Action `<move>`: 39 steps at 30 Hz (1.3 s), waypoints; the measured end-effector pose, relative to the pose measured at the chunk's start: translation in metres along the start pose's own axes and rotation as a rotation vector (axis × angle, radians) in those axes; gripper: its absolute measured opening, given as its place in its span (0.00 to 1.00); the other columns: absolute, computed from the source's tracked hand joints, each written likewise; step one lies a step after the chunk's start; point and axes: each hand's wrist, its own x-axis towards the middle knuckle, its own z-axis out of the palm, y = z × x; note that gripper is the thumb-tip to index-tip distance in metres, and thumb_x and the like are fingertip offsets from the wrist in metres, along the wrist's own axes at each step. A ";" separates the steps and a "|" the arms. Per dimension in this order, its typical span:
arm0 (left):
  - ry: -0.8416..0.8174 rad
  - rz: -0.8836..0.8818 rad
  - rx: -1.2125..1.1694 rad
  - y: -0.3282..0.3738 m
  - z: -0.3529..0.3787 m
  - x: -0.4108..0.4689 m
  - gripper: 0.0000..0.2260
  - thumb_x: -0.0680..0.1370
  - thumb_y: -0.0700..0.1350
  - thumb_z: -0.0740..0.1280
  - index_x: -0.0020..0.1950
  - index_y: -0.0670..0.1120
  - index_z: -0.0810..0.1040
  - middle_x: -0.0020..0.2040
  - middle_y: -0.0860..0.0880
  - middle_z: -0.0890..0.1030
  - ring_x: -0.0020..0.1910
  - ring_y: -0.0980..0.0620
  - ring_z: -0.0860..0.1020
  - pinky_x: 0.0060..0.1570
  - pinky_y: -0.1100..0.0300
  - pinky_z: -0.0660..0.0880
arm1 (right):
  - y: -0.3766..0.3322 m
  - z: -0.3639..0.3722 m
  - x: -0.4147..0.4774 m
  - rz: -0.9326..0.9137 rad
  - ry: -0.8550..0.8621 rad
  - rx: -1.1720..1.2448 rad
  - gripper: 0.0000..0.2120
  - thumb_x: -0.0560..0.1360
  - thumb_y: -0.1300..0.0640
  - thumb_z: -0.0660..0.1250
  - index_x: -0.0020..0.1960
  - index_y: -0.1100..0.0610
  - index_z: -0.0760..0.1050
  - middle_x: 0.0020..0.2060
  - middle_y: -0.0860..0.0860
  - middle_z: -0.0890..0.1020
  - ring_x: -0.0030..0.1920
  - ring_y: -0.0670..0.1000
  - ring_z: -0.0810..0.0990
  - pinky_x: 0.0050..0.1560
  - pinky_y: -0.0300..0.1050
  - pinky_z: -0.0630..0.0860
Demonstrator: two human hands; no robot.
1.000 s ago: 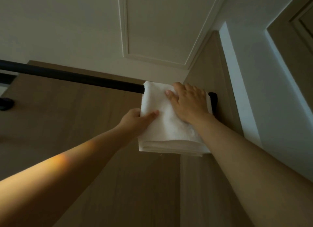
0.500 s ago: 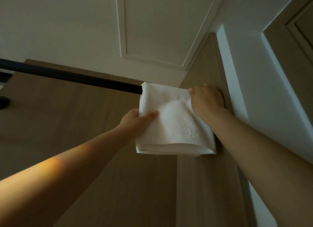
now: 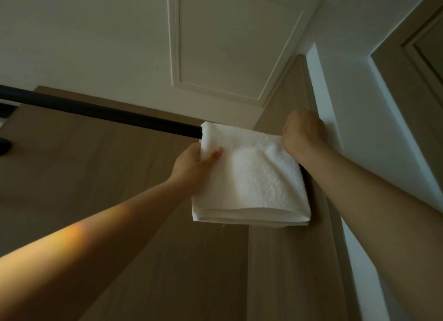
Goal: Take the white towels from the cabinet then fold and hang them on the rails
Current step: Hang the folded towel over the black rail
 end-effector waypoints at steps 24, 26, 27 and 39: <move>-0.169 -0.055 0.111 -0.014 -0.027 -0.029 0.24 0.71 0.56 0.73 0.62 0.48 0.72 0.54 0.51 0.78 0.49 0.53 0.79 0.41 0.61 0.78 | 0.027 -0.004 -0.095 -0.353 -0.142 0.076 0.19 0.81 0.50 0.59 0.69 0.56 0.71 0.68 0.56 0.70 0.65 0.57 0.71 0.63 0.50 0.69; -0.193 -0.068 0.144 -0.019 -0.029 -0.033 0.19 0.72 0.53 0.73 0.58 0.47 0.75 0.52 0.51 0.79 0.48 0.53 0.80 0.44 0.57 0.80 | 0.029 0.005 -0.122 -0.388 -0.221 -0.018 0.20 0.81 0.50 0.59 0.72 0.52 0.68 0.73 0.55 0.65 0.70 0.56 0.67 0.67 0.51 0.68; -0.198 -0.075 0.162 -0.022 -0.029 -0.035 0.16 0.73 0.52 0.72 0.57 0.47 0.76 0.51 0.50 0.80 0.48 0.52 0.80 0.46 0.54 0.81 | 0.033 0.012 -0.136 -0.417 -0.255 -0.058 0.19 0.81 0.51 0.59 0.72 0.51 0.67 0.74 0.54 0.63 0.71 0.56 0.66 0.69 0.49 0.67; -0.185 -0.037 0.301 -0.016 -0.052 -0.093 0.17 0.71 0.57 0.71 0.54 0.50 0.75 0.49 0.54 0.77 0.46 0.55 0.77 0.43 0.59 0.77 | 0.037 -0.019 -0.206 -0.405 -0.430 0.015 0.05 0.78 0.58 0.61 0.45 0.56 0.74 0.47 0.53 0.77 0.48 0.54 0.76 0.47 0.49 0.73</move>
